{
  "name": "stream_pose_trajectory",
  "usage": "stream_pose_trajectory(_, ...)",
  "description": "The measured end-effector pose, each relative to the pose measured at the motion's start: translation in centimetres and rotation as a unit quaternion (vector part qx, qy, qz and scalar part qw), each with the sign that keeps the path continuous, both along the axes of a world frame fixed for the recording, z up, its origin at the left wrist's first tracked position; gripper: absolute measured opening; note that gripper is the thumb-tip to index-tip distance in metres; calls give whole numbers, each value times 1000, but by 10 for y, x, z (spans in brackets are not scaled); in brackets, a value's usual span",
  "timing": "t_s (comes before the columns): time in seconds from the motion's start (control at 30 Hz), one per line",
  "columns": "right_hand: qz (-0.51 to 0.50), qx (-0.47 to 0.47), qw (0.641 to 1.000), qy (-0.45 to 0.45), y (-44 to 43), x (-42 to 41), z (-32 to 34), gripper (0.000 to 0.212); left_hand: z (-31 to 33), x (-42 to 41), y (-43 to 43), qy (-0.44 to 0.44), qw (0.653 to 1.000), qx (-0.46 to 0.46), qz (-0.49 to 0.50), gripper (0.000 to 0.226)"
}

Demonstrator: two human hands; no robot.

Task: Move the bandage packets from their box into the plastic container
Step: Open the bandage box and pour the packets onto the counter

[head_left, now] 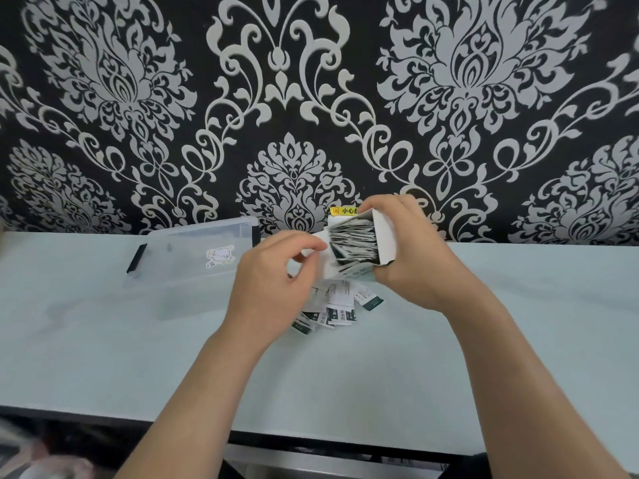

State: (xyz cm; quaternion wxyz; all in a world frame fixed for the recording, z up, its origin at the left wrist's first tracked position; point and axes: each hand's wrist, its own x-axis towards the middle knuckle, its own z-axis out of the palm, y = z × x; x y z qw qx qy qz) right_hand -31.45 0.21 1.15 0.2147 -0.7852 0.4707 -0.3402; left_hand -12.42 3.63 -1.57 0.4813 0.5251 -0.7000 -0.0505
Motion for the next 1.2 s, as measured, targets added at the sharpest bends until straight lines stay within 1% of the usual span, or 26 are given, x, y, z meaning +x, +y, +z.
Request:
stream_pose_trajectory(0.1,21,0,1000,-8,2,0,0,67,0,-15,-6,-27,999,4,-29,20)
stream_pose_trajectory(0.2,9,2,1000,-12,3,-6,-2,70,1,-24,-13,-40,998,22,-44,23)
stream_pose_trajectory(0.33,4,9,1000,-22,3,-16,-4,73,4,-36,-22,-52,995,-11,-80,10)
stream_pose_trajectory(0.5,-2,16,1000,-26,0,-25,-6,69,2,-44,-34,-79,994,-40,-69,5)
stream_pose_trajectory(0.63,-1,-4,1000,-29,-2,-27,-6,69,5,-40,-37,-85,993,-42,-71,8)
stream_pose_trajectory(0.77,-12,-3,1000,-24,-2,-29,-7,73,5,-43,-36,-87,993,-26,-71,17)
stream_pose_trajectory(0.9,-8,6,1000,-16,-3,-27,-7,72,6,-46,-33,-107,990,-75,-52,23)
stream_pose_trajectory(1.03,-40,-17,999,6,-5,-30,-8,70,11,-38,-27,-89,989,-110,-28,30)
stream_pose_trajectory(1.2,-109,-33,993,36,-7,-33,-11,71,7,-22,-27,-35,994,-99,-6,32)
